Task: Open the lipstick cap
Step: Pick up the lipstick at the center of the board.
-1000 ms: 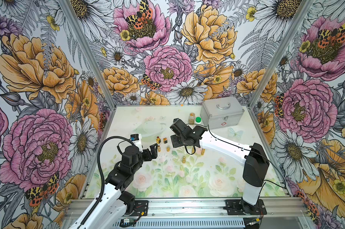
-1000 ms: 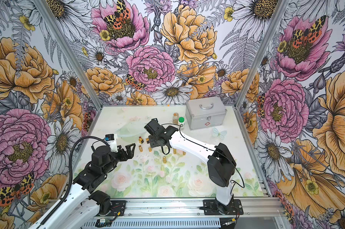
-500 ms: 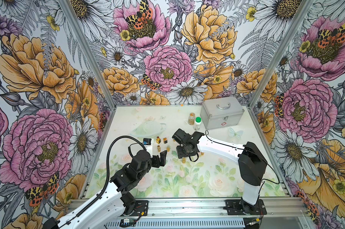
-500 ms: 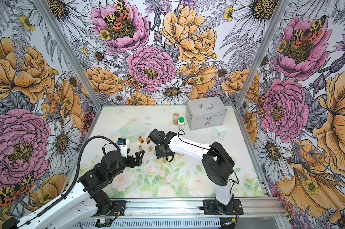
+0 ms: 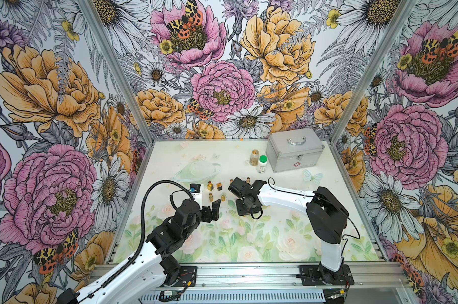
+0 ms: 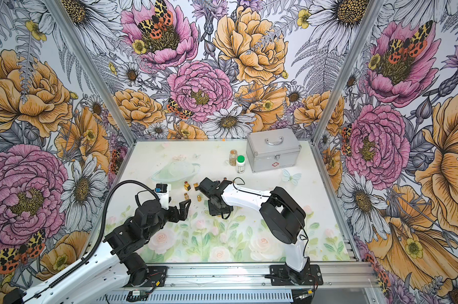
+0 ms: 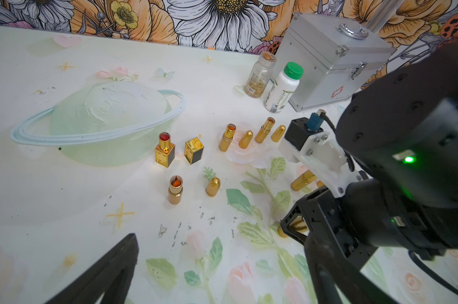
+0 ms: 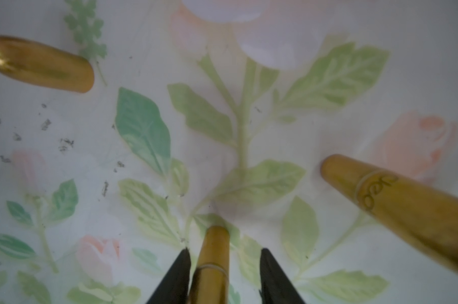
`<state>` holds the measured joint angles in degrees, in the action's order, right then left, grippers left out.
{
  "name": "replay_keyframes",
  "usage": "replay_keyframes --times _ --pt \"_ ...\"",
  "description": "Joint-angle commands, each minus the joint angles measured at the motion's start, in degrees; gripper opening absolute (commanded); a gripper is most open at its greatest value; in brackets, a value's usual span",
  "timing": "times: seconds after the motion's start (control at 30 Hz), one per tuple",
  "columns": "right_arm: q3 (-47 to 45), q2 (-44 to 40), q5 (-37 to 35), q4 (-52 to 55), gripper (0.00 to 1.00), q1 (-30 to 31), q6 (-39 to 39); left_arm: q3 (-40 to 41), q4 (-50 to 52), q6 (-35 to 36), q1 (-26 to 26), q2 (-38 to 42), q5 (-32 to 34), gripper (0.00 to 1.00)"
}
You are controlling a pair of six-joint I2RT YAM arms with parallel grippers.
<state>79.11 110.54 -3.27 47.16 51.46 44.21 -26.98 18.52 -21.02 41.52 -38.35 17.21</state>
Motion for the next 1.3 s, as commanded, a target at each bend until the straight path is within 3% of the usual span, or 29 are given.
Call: replay_keyframes --times 0.0,0.7,1.03,1.17,1.27 --pt "0.0 0.7 -0.8 -2.0 0.39 0.7 0.6 0.4 0.2 1.0 0.5 0.0 1.6 0.99" --pt "-0.5 0.9 -1.8 -1.9 0.25 1.9 0.5 0.5 0.2 1.1 0.5 -0.1 2.0 0.99" --pt "-0.3 -4.3 -0.5 -1.4 0.22 0.9 -1.7 -0.5 -0.3 3.9 0.5 -0.4 1.8 0.99" --pt "1.1 -6.9 1.9 0.6 0.22 -0.6 -4.3 0.0 -3.8 7.5 0.6 -1.5 -2.0 0.99" --pt "2.6 -8.5 5.1 2.4 0.22 -2.0 -6.8 1.7 -9.5 11.1 1.3 -2.4 -9.0 0.99"
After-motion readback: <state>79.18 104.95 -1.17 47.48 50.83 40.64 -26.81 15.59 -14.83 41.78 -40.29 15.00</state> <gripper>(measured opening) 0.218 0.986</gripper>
